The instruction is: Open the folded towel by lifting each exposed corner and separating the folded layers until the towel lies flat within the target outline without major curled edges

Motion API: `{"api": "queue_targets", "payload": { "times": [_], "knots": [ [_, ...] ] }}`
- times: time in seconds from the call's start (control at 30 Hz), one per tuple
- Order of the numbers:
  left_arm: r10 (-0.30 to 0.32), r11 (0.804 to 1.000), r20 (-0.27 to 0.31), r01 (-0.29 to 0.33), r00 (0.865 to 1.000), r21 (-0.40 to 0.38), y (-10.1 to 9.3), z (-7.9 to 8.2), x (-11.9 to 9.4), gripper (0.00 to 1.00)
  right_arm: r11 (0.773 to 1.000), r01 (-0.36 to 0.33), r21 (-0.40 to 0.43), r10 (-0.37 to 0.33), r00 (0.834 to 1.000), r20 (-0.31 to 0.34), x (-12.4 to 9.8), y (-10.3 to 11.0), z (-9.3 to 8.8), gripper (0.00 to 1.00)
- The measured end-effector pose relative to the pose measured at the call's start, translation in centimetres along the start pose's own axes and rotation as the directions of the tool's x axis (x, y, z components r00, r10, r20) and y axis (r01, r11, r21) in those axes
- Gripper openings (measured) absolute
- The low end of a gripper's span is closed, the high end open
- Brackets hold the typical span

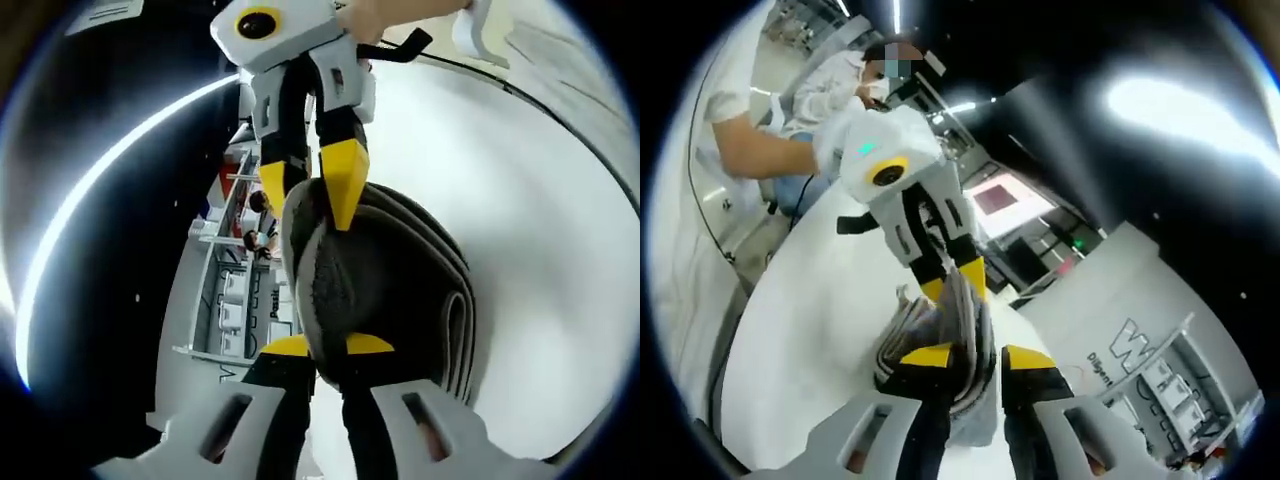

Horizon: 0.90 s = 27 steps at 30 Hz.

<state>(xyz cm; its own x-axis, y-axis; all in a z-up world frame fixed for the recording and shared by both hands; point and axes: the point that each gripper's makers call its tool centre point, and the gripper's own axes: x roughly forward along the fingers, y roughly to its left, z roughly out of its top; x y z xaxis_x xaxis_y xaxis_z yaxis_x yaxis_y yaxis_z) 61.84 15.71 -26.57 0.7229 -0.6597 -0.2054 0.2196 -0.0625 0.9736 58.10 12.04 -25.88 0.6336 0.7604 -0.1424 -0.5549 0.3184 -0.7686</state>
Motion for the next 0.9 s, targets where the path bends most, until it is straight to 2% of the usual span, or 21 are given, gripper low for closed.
{"api": "queue_targets", "payload": {
  "times": [0.03, 0.07, 0.1, 0.23, 0.3, 0.33, 0.43, 0.5, 0.6, 0.73, 0.9],
  "knots": [
    [0.009, 1.000, -0.005, -0.009, 1.000, -0.002, 0.4, 0.7, -0.4, 0.08, 0.995, 0.016, 0.098, -0.013, 0.999, -0.031, 0.0, -0.2, -0.6, 0.26],
    [0.011, 1.000, -0.008, -0.011, 1.000, 0.000, 0.4, 0.6, -0.4, 0.08, 0.986, 0.017, 0.164, -0.012, 0.999, -0.035, 0.0, -0.2, -0.5, 0.32],
    [0.019, 1.000, -0.016, -0.019, 1.000, 0.001, 0.5, 0.6, -0.3, 0.08, 0.981, 0.017, 0.194, -0.010, 0.999, -0.036, 0.1, -0.2, -0.4, 0.37],
    [0.018, 1.000, -0.038, -0.018, 0.999, -0.021, 0.9, 1.5, -0.6, 0.07, 0.988, 0.003, 0.155, 0.004, 0.999, -0.043, 0.3, 0.5, -0.1, 0.44],
    [0.014, 1.000, -0.043, -0.014, 0.999, -0.001, 1.0, 2.1, -0.7, 0.07, 0.984, -0.004, 0.175, 0.010, 0.999, -0.033, 0.3, 0.8, 0.7, 0.56],
    [0.012, 1.000, -0.022, -0.012, 1.000, 0.015, 1.1, 2.6, -0.7, 0.07, 0.982, -0.004, 0.187, 0.010, 1.000, -0.030, 0.4, 0.9, 0.9, 0.59],
    [0.012, 1.000, -0.021, -0.011, 1.000, 0.014, 1.3, 2.8, -0.4, 0.07, 0.982, -0.007, 0.191, 0.012, 1.000, -0.023, 0.4, 1.4, 1.8, 0.60],
    [0.003, 1.000, -0.043, -0.004, 0.999, -0.012, 1.2, 2.6, -0.3, 0.07, 0.984, -0.010, 0.177, 0.015, 0.999, -0.028, 0.5, 1.7, 2.0, 0.61],
    [-0.004, 0.999, -0.043, 0.003, 0.999, -0.032, 1.0, 2.9, -0.4, 0.07, 0.987, -0.008, 0.159, 0.014, 0.999, -0.039, 0.7, 2.1, 2.2, 0.61],
    [-0.026, 0.999, -0.042, 0.025, 0.999, -0.033, 0.4, 3.0, 0.0, 0.07, 0.992, -0.007, 0.124, 0.013, 0.999, -0.049, 1.0, 2.7, 2.4, 0.64],
    [-0.045, 0.999, -0.039, 0.044, 0.998, -0.017, -0.2, 3.2, 0.0, 0.07, 0.996, -0.020, 0.090, 0.023, 0.999, -0.036, 0.9, 2.9, 2.7, 0.61]
  ]
}}
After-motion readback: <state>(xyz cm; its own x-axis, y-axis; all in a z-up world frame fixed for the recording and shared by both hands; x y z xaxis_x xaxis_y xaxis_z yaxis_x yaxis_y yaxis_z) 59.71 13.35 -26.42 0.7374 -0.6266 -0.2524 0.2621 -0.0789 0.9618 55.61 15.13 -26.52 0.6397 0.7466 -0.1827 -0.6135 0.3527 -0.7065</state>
